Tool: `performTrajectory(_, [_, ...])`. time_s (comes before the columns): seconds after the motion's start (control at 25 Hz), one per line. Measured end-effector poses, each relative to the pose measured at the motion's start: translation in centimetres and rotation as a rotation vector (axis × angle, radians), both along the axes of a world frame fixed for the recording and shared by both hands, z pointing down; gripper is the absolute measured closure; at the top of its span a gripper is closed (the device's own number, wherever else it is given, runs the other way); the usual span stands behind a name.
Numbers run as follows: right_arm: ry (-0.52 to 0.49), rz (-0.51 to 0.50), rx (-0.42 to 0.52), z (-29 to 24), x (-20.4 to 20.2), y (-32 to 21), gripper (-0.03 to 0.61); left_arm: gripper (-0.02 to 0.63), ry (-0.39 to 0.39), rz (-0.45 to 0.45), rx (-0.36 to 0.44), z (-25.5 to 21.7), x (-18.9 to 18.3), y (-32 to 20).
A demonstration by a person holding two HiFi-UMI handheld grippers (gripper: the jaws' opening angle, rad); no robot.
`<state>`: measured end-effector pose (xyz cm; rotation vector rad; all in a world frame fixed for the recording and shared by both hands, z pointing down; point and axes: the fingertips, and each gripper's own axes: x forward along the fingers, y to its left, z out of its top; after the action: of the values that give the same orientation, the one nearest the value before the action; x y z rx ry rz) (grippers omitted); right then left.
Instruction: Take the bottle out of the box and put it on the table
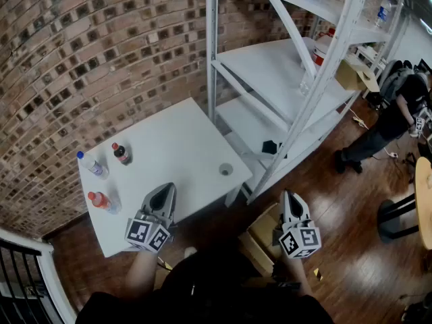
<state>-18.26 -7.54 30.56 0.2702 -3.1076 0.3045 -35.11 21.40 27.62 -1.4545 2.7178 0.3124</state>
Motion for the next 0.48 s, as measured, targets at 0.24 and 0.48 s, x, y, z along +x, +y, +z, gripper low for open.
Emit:
performTrajectory(0.24, [-0.023, 0.091, -0.01, 0.0, 4.0, -3.7, 0.574, 0.609, -0.025, 0.068, -0.004, -0.3, 2.0, -4.6])
performTrajectory(0.48, [-0.039, 0.201, -0.007, -0.1, 9.3, -7.0, 0.574, 0.609, -0.06, 0.176, 0.001, -1.5, 4.4, -10.4])
